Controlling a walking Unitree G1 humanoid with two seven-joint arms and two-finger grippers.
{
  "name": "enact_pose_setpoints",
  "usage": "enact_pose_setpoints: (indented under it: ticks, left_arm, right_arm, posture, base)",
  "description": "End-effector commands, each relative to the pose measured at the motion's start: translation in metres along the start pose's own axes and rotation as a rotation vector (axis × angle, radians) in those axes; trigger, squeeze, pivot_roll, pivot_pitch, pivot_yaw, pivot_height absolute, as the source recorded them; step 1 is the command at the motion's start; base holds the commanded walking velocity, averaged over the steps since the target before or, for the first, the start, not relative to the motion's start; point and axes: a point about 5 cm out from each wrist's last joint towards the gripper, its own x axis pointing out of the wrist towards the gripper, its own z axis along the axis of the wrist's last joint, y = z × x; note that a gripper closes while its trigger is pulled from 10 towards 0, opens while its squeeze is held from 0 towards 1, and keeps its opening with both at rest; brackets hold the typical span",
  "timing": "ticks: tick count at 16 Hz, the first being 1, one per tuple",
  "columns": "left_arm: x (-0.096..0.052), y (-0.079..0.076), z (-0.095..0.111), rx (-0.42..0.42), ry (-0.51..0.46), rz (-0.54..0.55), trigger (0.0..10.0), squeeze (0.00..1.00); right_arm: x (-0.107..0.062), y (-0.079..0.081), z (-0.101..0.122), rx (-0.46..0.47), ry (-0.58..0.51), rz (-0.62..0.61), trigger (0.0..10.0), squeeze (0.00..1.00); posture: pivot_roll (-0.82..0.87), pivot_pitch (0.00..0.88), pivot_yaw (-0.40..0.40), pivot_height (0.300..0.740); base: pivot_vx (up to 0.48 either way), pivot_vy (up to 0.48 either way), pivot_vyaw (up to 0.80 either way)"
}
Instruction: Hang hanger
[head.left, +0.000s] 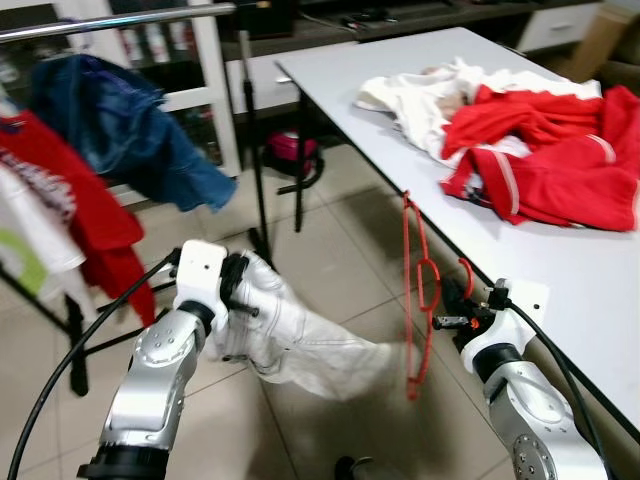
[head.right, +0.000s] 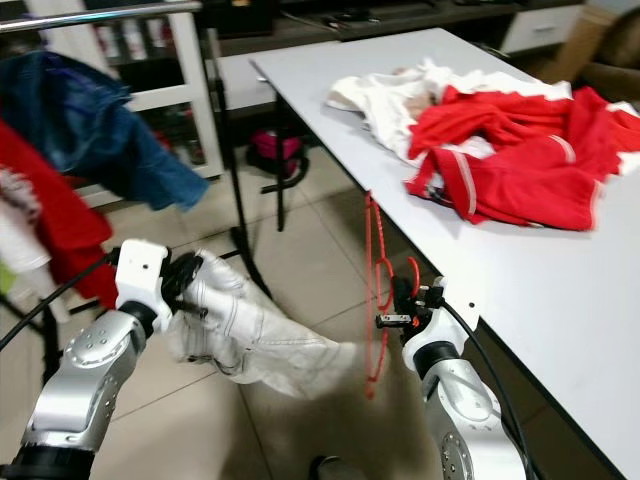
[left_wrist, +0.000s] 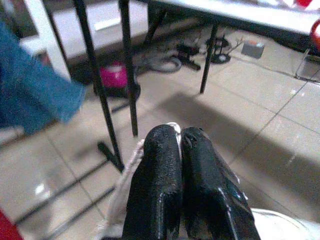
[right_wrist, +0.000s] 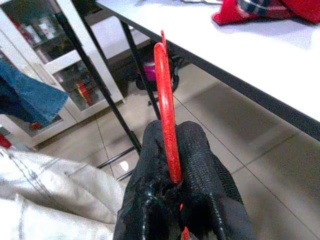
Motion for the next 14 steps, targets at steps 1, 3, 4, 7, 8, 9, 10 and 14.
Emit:
enact_pose_setpoints:
  ticks: [1,3,4,7,8,9,10,14]
  left_arm:
    - [0.002,0.001,0.012,0.02,-0.049,0.008,10.0,0.0]
    - [0.002,0.0,0.014,0.014,-0.036,-0.029,10.0,0.0]
    - [0.002,0.001,0.013,0.017,-0.035,-0.023,10.0,0.0]
    - [0.002,0.002,0.014,0.02,-0.04,-0.02,10.0,0.0]
    - [0.003,0.002,0.015,0.019,-0.047,-0.023,10.0,0.0]
    - [0.004,0.002,0.016,0.017,-0.048,-0.029,10.0,0.0]
    - [0.004,0.002,0.016,0.019,-0.048,-0.035,10.0,0.0]
    - [0.007,0.0,0.016,0.021,-0.049,-0.044,10.0,0.0]
  right_arm:
    - [-0.003,0.002,0.0,0.003,0.005,0.002,10.0,0.0]
    - [0.0,-0.003,-0.004,0.032,0.032,-0.056,10.0,0.0]
    - [0.001,-0.007,-0.006,0.052,0.05,-0.093,10.0,0.0]
    - [0.0,-0.009,-0.006,0.063,0.049,-0.097,10.0,0.0]
    - [0.0,-0.008,-0.006,0.071,0.048,-0.095,10.0,0.0]
    - [0.0,-0.007,-0.005,0.078,0.049,-0.097,10.0,0.0]
    - [0.0,-0.006,-0.006,0.081,0.049,-0.099,10.0,0.0]
    - [-0.001,-0.008,-0.007,0.081,0.057,-0.12,10.0,0.0]
  posture:
    - [-0.13,0.0,0.032,0.74]
    - [-0.12,0.0,0.016,0.74]
    - [-0.11,0.0,0.013,0.74]
    - [-0.11,0.0,0.014,0.74]
    - [-0.11,0.0,0.015,0.74]
    - [-0.11,0.0,0.022,0.74]
    - [-0.11,0.0,0.022,0.74]
    - [-0.12,0.0,0.028,0.74]
  base:
    - [0.0,0.0,-0.78]
    - [0.0,0.394,-0.77]
    - [0.0,0.458,-0.76]
    - [0.0,0.461,-0.76]
    - [0.0,0.48,-0.76]
    - [0.0,0.48,-0.76]
    - [0.0,0.48,-0.76]
    - [0.0,0.48,-0.76]
